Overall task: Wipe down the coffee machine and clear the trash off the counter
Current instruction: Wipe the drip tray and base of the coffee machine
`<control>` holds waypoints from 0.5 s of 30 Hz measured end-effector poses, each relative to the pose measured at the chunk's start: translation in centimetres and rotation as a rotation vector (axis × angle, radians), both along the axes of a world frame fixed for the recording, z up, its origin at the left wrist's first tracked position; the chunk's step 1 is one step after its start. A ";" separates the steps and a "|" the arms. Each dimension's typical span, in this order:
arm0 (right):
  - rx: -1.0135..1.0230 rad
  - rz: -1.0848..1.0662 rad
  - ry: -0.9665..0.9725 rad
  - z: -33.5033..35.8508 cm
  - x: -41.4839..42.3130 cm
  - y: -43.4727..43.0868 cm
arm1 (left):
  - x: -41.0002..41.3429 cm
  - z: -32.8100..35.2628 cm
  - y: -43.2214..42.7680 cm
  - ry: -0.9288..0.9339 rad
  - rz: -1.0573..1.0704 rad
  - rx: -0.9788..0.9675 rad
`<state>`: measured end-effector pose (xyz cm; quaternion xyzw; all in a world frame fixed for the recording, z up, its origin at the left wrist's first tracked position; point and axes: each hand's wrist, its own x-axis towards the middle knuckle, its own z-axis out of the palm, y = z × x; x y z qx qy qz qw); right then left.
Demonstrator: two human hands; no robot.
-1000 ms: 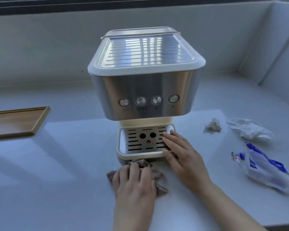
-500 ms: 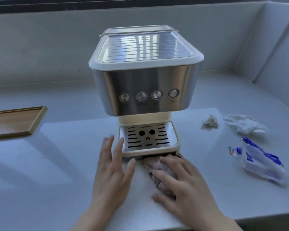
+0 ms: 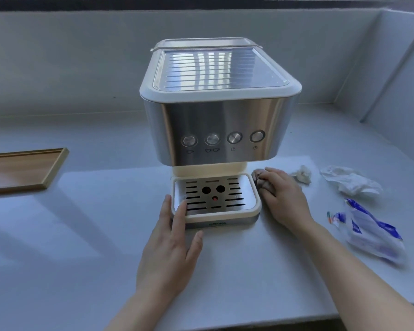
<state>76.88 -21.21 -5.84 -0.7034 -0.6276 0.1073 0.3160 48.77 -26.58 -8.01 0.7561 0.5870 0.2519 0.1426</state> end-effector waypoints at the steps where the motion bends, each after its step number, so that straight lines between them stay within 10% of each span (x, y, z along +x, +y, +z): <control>1: 0.003 0.017 -0.016 -0.2 0.1 -0.1 | 0.0 -0.1 0.0 0.004 0.001 0.001; 15: 0.148 -0.045 -0.225 0.4 -6.2 -13.5 | 0.1 1.1 0.1 -0.050 -0.017 -0.129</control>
